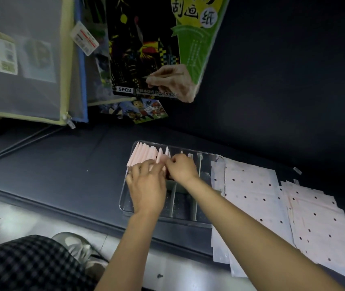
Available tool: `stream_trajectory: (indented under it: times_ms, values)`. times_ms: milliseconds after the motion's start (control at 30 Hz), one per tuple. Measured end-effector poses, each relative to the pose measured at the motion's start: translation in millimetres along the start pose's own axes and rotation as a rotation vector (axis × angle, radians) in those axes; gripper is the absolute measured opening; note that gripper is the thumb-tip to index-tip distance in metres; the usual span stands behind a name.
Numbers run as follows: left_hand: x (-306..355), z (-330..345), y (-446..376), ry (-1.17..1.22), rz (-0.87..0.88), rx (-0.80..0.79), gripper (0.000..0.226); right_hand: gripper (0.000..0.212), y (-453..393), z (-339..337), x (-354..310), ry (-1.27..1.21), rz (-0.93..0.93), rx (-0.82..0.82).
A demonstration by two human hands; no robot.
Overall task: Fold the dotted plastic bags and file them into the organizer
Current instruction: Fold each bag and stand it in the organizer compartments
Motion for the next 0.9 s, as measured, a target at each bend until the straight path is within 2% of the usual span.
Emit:
stream_trajectory:
  times_ms: [67, 133, 200, 267, 367, 467, 533, 567, 667, 733, 800, 900]
  values:
    - [2.9, -6.9, 0.4, 0.041, 0.021, 0.078, 0.021, 0.041, 3.7, -2.8, 4.2, -0.078, 0.007, 0.004]
    - [11.0, -6.5, 0.9, 0.012, 0.104, 0.087, 0.023, 0.034, 12.2, -10.3, 9.5, -0.19, -0.03, 0.008]
    - [12.5, 3.4, 2.5, -0.038, 0.145, 0.003, 0.023, 0.023, 27.6, -24.3, 21.7, -0.303, -0.067, 0.01]
    - [7.1, 10.8, 5.4, -0.061, 0.113, -0.061, 0.024, 0.015, 49.4, -48.5, 43.2, -0.365, -0.116, 0.03]
    - [18.8, -0.6, 13.7, -0.02, 0.132, 0.005, 0.021, 0.012, 89.3, -95.8, 94.0, -0.267, -0.191, 0.089]
    - [71.7, -10.3, 40.7, 0.08, 0.397, 0.068, 0.015, 0.024, 129.0, -128.4, 171.5, -0.057, -0.097, 0.078]
    - [111.2, -2.5, 73.7, 0.141, 0.628, -0.017, 0.011, 0.044, 156.9, -134.8, 220.1, 0.113, -0.017, -0.001]
    - [127.1, 8.6, 94.4, 0.155, 0.716, -0.127, 0.012, 0.055, 169.7, -133.8, 238.4, 0.173, -0.006, -0.056]
    - [144.0, 66.4, 168.3, 0.066, 0.844, -0.579, 0.041, 0.072, 197.1, -123.6, 276.2, 0.331, -0.042, -0.171]
    - [137.2, 94.4, 210.8, -0.103, 0.913, -0.741, 0.063, 0.069, 206.3, -118.1, 284.8, 0.445, -0.112, -0.159]
    - [130.2, 106.9, 230.3, -0.224, 0.954, -0.72, 0.074, 0.061, 211.0, -117.8, 278.9, 0.502, -0.218, -0.067]
    - [133.2, 100.6, 231.2, -0.298, 0.992, -0.595, 0.073, 0.05, 215.0, -119.7, 263.4, 0.524, -0.336, 0.059]
Point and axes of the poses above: each hand's wrist, its own y-axis away from the middle knuckle, its own z-axis out of the palm, x = y × z, the point moved 8 cm from there along -y, towards the middle knuckle, and after that the axes turned 13 degrees about -y, right-handed, at the moved point
